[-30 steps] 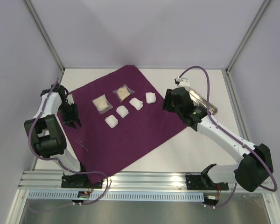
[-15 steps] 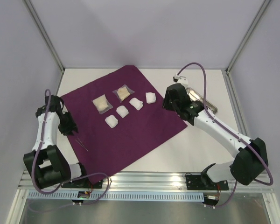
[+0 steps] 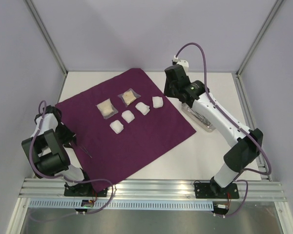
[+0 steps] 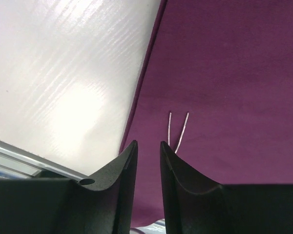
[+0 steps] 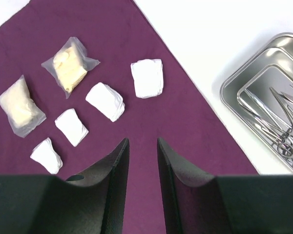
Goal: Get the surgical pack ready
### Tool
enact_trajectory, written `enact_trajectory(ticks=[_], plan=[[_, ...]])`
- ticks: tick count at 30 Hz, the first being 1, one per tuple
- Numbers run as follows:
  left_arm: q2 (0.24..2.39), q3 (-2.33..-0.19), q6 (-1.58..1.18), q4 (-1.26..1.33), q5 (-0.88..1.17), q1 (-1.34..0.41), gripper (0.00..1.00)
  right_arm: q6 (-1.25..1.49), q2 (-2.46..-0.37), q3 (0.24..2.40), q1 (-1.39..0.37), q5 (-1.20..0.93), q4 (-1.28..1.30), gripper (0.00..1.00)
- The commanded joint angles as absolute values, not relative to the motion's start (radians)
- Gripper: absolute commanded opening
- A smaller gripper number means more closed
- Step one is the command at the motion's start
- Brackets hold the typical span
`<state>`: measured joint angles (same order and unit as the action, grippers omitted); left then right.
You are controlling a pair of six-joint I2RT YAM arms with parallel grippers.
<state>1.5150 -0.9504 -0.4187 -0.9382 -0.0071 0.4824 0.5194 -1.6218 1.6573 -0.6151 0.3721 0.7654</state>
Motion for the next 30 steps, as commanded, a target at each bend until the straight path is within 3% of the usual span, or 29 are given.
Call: enact_trajectory(ticks=[1,8,30], plan=[[1.517,-0.946,-0.456,-0.914,0.043,0.486,0.33,0.479,-1.698,1.764,-0.621,0.388,0.841,0.31],[1.508,-0.893,-0.469,-0.897,0.051,0.486,0.33,0.446,-1.786,1.868,-0.623,0.380,0.891,0.32],[1.555,-0.839,-0.472,-0.830,0.135,0.489,0.26,0.383,-1.710,1.819,-0.623,0.437,0.879,0.32]])
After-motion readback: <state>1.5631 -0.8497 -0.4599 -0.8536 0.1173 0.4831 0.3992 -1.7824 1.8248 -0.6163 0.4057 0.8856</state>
